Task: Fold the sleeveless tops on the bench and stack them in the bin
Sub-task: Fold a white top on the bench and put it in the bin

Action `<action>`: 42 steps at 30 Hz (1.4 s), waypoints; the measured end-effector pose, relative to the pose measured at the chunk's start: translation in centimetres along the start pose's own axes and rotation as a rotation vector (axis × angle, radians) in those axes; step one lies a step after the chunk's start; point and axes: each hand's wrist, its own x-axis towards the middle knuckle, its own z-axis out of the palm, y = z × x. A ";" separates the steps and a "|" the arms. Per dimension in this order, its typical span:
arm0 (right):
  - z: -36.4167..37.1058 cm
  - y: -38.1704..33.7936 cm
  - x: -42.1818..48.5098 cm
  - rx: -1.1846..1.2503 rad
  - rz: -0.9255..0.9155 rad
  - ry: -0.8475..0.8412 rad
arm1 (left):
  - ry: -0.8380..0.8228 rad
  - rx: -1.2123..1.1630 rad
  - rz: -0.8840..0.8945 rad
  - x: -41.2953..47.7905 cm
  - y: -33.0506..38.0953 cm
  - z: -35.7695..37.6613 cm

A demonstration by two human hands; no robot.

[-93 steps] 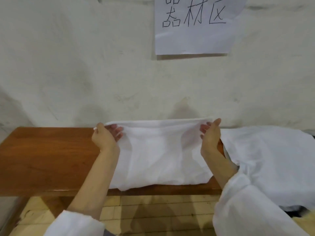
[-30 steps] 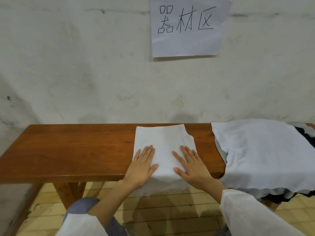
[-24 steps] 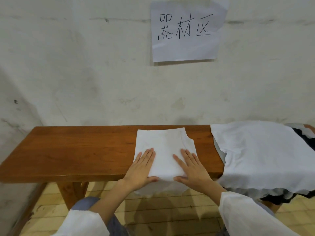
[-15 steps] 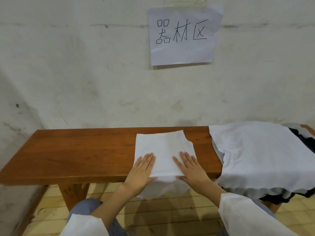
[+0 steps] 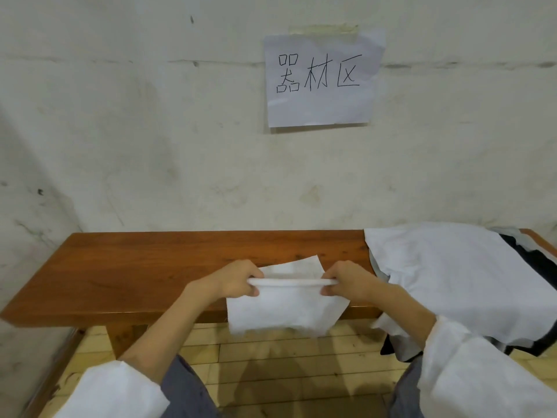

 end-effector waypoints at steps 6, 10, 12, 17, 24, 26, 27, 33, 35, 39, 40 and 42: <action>-5.7 -0.2 0.8 0.018 0.015 0.047 | 0.120 0.030 0.027 0.5 2.1 -5.5; -9.8 -1.2 2.3 -0.076 0.024 0.317 | 0.426 0.203 0.019 2.7 3.7 -9.1; -11.6 -1.7 3.0 -0.083 0.014 0.466 | 0.608 0.261 -0.002 3.4 4.4 -10.8; -11.4 -2.9 4.0 -0.112 -0.006 0.790 | 1.002 0.474 0.141 3.5 4.4 -11.4; 1.5 -0.3 3.8 -0.305 0.069 0.344 | 0.493 0.665 0.102 2.5 -1.4 2.5; 4.3 0.6 3.0 -0.302 0.081 0.252 | 0.378 0.616 0.023 1.7 -2.8 5.5; 5.3 0.8 2.7 -0.271 0.087 0.256 | 0.368 0.589 -0.005 1.5 -3.3 6.3; 7.2 1.2 0.9 -0.101 0.096 0.325 | 0.376 0.522 -0.051 0.5 -3.1 7.6; 8.0 1.2 0.5 -0.101 0.103 0.335 | 0.369 0.434 -0.079 0.2 -3.5 8.1; 8.1 1.4 0.7 -0.046 0.130 0.345 | 0.392 0.201 -0.129 0.0 -3.9 7.5; 7.6 1.5 1.1 -0.016 0.143 0.340 | 0.403 0.158 -0.146 0.3 -3.9 6.9; 6.2 2.0 2.7 0.062 0.180 0.346 | 0.485 0.046 -0.219 1.6 -4.4 5.4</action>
